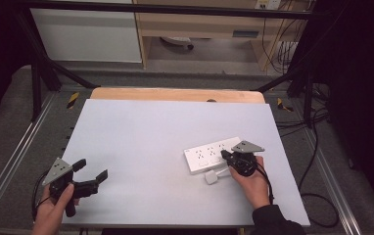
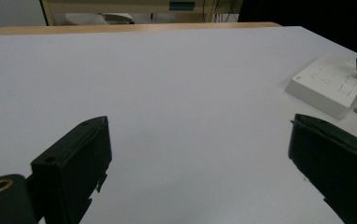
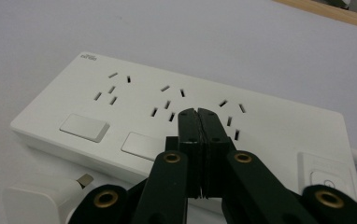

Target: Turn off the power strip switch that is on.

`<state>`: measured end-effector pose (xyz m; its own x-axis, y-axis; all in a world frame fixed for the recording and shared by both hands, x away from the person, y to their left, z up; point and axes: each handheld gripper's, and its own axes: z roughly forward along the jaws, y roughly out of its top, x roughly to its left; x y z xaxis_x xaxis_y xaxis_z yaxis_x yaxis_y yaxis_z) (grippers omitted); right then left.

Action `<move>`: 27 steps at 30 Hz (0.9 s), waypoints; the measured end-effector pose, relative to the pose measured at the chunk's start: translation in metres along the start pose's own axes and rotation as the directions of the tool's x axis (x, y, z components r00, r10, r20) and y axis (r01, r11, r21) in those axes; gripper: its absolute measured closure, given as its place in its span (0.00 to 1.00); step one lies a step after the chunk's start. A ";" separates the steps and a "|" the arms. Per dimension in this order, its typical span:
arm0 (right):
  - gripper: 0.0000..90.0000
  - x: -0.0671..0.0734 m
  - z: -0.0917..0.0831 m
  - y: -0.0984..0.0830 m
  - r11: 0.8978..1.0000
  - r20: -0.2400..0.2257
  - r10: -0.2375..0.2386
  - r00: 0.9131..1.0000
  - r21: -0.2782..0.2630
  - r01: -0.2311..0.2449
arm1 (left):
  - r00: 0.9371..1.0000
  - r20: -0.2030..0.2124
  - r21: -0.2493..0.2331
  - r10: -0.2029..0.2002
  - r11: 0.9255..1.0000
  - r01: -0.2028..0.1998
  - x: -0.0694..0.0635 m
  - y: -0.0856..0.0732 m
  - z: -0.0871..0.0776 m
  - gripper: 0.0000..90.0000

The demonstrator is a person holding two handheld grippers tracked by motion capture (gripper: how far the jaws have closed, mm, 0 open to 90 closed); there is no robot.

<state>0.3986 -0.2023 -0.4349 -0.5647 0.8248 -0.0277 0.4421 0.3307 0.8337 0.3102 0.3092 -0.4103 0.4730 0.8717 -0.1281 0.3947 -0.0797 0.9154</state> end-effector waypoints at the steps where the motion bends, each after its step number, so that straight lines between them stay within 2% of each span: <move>1: 0.98 0.000 0.000 0.000 1.000 -0.001 0.002 1.000 -0.001 -0.002 | 1.000 0.001 0.000 0.001 1.000 -0.001 0.000 0.000 0.000 0.07; 6: 0.94 0.000 -0.001 0.001 1.000 -0.007 0.017 1.000 -0.018 -0.017 | 1.000 0.001 0.000 0.000 1.000 0.000 0.000 0.000 0.000 0.07; 8: 0.92 0.000 -0.002 0.002 0.999 -0.018 0.036 0.999 -0.029 -0.037 | 1.000 0.000 0.001 0.001 1.000 -0.001 0.000 0.000 0.000 0.07; 14: 0.85 0.002 -0.002 0.004 0.999 -0.024 0.035 0.999 -0.042 -0.035 | 1.000 0.001 -0.002 0.000 1.000 0.000 0.000 0.000 0.000 0.07; 20: 0.76 0.001 -0.006 0.006 0.996 -0.024 0.054 0.998 -0.072 -0.056 | 1.000 0.000 -0.001 0.002 1.000 -0.002 0.000 0.000 0.000 0.07; 27: 0.60 -0.002 -0.008 0.009 0.993 -0.011 0.082 0.997 -0.087 -0.083 | 1.000 0.000 -0.003 -0.001 1.000 0.001 0.000 0.000 -0.001 0.07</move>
<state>0.3981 -0.2042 -0.4234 -0.5340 0.8442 0.0473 0.4253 0.2199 0.8780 0.3098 0.3096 -0.4099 0.4730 0.8715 -0.1290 0.3928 -0.0776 0.9163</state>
